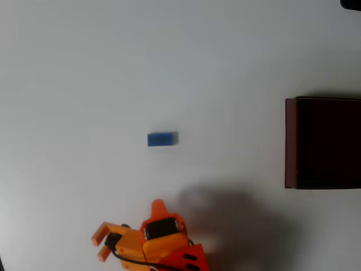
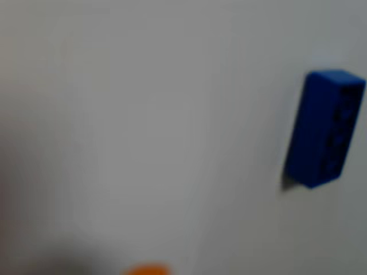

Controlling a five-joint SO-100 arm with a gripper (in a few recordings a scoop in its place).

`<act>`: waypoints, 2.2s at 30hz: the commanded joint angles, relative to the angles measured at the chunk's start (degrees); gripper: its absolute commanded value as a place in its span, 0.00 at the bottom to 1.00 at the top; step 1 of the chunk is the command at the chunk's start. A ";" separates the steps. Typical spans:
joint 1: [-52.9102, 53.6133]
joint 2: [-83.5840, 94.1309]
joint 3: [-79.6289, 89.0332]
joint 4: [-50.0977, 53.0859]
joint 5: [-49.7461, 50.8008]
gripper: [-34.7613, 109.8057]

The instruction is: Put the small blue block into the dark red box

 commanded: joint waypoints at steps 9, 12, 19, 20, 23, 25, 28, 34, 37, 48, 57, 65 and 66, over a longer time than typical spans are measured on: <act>0.00 0.26 0.44 0.44 1.85 0.24; 0.09 0.26 0.44 0.44 1.93 0.24; 0.09 0.26 0.44 0.44 1.93 0.24; 0.09 0.26 0.44 0.44 1.93 0.24; -0.53 0.35 0.44 0.44 2.46 0.24; -1.23 0.44 -0.09 0.09 2.29 0.24; -0.70 0.44 -0.70 -0.53 4.22 0.24; 2.99 -10.99 -4.31 -5.80 5.36 0.37; 1.41 -23.29 -9.40 -11.87 4.66 0.37; 2.81 -60.82 -36.39 -13.18 0.35 0.37; 2.72 -78.31 -48.34 -14.06 -0.70 0.37; 2.37 -89.47 -52.47 -16.61 -0.53 0.37; 2.37 -90.70 -53.00 -16.87 -0.35 0.37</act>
